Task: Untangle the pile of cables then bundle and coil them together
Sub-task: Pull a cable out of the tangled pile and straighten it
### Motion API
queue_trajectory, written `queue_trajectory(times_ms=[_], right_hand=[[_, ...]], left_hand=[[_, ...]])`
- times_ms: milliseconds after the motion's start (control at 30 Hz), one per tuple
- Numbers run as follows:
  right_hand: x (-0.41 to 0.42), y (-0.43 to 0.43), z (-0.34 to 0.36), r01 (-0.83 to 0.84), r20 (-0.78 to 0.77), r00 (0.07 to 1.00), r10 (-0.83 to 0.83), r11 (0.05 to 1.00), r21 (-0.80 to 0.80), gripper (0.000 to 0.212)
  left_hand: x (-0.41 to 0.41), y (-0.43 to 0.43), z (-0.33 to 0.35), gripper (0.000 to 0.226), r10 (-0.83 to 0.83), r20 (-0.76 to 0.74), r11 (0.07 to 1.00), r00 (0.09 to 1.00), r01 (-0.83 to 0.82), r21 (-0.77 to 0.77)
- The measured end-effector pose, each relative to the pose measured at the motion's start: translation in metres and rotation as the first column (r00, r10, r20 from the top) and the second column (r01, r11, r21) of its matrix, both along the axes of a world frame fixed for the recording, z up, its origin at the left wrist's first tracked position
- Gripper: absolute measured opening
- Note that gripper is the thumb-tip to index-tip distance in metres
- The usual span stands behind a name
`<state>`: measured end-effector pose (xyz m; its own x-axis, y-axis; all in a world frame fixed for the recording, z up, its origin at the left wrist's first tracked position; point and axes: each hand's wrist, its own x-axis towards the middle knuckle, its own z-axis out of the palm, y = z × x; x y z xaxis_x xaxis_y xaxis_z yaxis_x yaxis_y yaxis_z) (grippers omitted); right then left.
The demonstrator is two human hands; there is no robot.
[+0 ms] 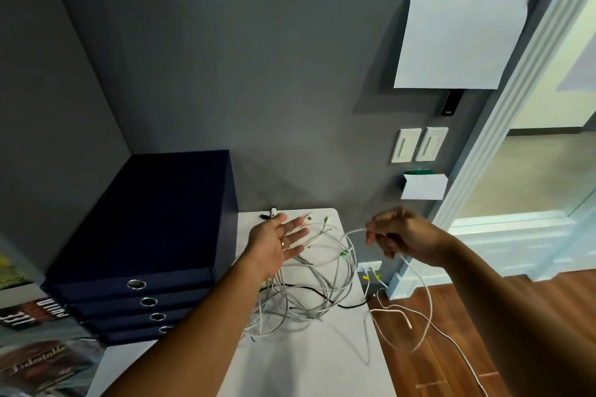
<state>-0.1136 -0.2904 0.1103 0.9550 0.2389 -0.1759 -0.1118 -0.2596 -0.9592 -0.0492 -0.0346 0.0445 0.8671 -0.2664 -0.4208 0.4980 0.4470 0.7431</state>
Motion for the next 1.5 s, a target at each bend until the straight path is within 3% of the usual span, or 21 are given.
queue_trajectory(times_ms=[67,200,300,400,467,633,800,933,1000,1100,1233,1333,1433,1500], right_hand=[[-0.002,-0.002,-0.007,0.020,-0.017,1.000,-0.019,0.999,0.030,0.027],[0.000,0.007,-0.002,0.014,0.003,1.000,-0.014,0.996,0.088,0.031],[0.008,0.011,0.012,0.094,0.109,0.987,-0.119,0.972,0.213,0.037],[0.019,0.002,0.030,0.232,0.153,0.930,-0.334,0.856,0.462,0.032],[0.023,-0.008,0.040,0.281,0.166,0.896,-0.413,0.814,0.509,0.028],[0.030,-0.028,0.027,0.384,0.227,0.857,-0.462,0.867,0.317,0.032],[0.037,-0.044,-0.020,0.610,0.285,0.763,-0.581,0.792,-0.021,0.033],[0.040,-0.049,-0.073,0.540,0.244,0.841,-0.483,0.716,-0.443,0.019],[0.037,-0.033,-0.083,0.499,0.320,0.866,-0.384,0.637,-0.587,0.025],[0.030,0.011,-0.079,0.415,0.414,0.889,-0.196,0.726,-0.548,0.022],[0.012,0.081,-0.072,0.114,0.400,0.914,0.065,0.906,-0.407,0.017],[0.000,0.117,-0.079,-0.054,0.288,0.943,0.169,0.927,-0.370,0.020],[-0.007,0.139,-0.094,-0.086,0.228,0.957,0.181,0.924,-0.373,0.023],[-0.011,0.149,-0.104,-0.085,0.253,0.945,0.207,0.903,-0.422,0.021]], left_hand=[[-0.013,-0.008,-0.002,0.022,-0.108,0.166,0.971,0.980,0.068,0.230],[-0.042,-0.037,-0.007,0.023,-0.434,0.372,0.868,0.820,0.270,0.417],[-0.053,-0.053,-0.022,0.022,-0.457,0.432,0.846,0.777,0.230,0.481],[-0.055,-0.047,-0.041,0.029,-0.431,0.467,0.853,0.772,0.180,0.491],[-0.055,-0.038,-0.047,0.032,-0.407,0.486,0.864,0.774,0.152,0.480],[-0.046,-0.011,-0.048,0.031,-0.390,0.514,0.825,0.764,0.042,0.564],[-0.045,0.018,-0.048,0.033,-0.340,0.495,0.772,0.800,-0.063,0.633],[-0.051,0.028,-0.039,0.033,-0.317,0.539,0.763,0.780,-0.128,0.633],[-0.054,0.030,-0.034,0.032,-0.349,0.524,0.772,0.777,-0.079,0.631],[-0.054,0.035,-0.035,0.029,-0.392,0.460,0.794,0.797,0.040,0.607],[-0.058,0.043,-0.040,0.026,-0.445,0.443,0.774,0.778,0.086,0.627],[-0.060,0.054,-0.043,0.025,-0.415,0.415,0.770,0.810,0.069,0.635],[-0.064,0.073,-0.048,0.023,-0.417,0.349,0.765,0.839,0.117,0.633],[-0.070,0.086,-0.052,0.021,-0.465,0.310,0.712,0.829,0.142,0.688]])
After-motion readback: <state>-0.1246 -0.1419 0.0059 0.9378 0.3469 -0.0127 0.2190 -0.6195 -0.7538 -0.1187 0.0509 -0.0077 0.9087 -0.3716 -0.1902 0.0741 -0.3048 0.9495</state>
